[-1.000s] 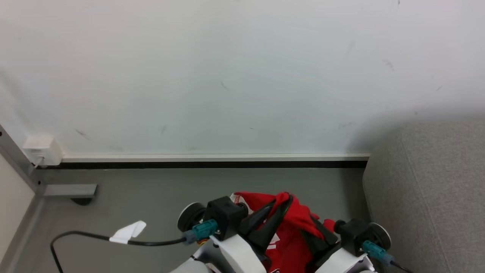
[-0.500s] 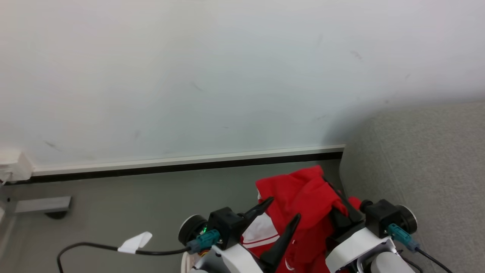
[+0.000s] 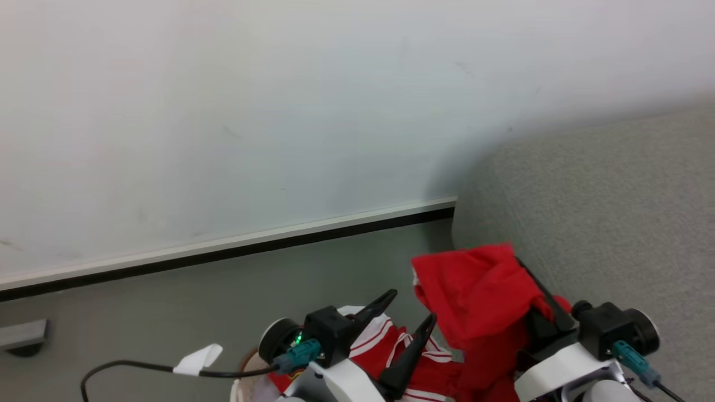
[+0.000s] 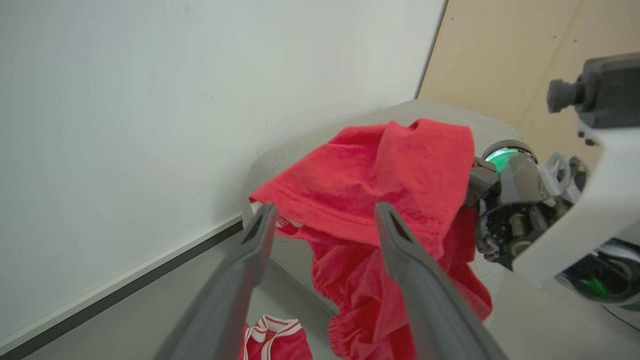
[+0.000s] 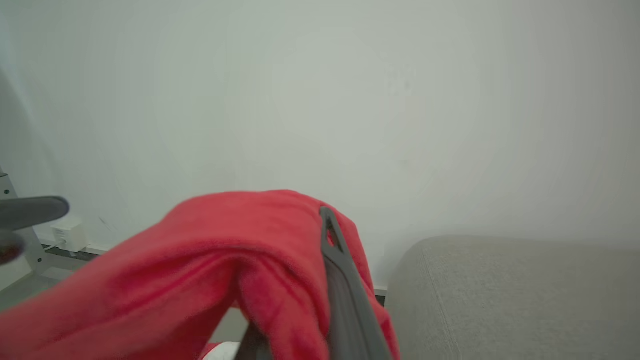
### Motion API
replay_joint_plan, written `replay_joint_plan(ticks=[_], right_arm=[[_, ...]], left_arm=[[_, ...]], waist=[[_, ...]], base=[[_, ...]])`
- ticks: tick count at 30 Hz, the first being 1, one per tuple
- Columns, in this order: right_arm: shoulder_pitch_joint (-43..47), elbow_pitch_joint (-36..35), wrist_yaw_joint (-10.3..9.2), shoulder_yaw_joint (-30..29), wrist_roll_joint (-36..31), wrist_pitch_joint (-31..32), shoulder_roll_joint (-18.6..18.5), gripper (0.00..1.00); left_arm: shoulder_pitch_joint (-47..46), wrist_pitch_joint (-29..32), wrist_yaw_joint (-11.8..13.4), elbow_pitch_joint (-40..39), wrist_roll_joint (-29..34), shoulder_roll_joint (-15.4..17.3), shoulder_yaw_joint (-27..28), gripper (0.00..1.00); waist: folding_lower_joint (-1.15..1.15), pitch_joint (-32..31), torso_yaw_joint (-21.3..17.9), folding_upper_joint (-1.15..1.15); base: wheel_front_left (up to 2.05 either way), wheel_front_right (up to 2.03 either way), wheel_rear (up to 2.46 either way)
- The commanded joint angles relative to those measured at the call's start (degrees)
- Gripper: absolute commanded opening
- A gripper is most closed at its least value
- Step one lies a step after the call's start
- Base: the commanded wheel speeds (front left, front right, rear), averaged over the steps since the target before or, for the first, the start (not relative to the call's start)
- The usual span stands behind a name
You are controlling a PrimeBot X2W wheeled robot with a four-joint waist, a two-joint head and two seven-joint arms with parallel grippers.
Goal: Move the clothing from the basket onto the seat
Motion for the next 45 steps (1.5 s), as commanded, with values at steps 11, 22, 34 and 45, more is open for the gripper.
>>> replay_joint_plan(ticks=[11, 22, 34, 45], right_arm=[[2.91, -3.36, -0.12, -4.62, -1.24, 0.01, -1.46, 0.0], [-0.17, -4.75, -0.12, -10.59, -2.31, 0.19, -0.82, 0.0], [-23.14, -1.26, -0.12, -26.73, -5.58, 4.2, -6.48, 0.0], [-46.92, 9.08, -0.13, -46.05, -14.29, 11.9, -15.81, 0.0]], left_arm=[[0.08, -0.69, 0.15, 0.09, -0.65, 0.57, 0.19, 1.0], [-2.85, -0.51, -0.56, -1.25, 0.31, 1.04, 0.46, 1.0], [-15.1, 1.46, -2.91, -6.01, 4.66, 3.99, 2.8, 1.0], [-23.45, 0.93, -3.89, -11.03, 6.98, 4.21, 5.29, 1.0]], waist=[[0.0, 1.78, -4.78, 0.0], [0.0, 8.49, -3.33, 0.0], [0.0, 27.71, 1.77, 0.0], [0.0, 40.75, 7.97, 0.0]], base=[[0.0, 0.0, 0.0], [0.0, 0.0, 0.0], [0.0, 0.0, 0.0], [0.0, 0.0, 0.0]])
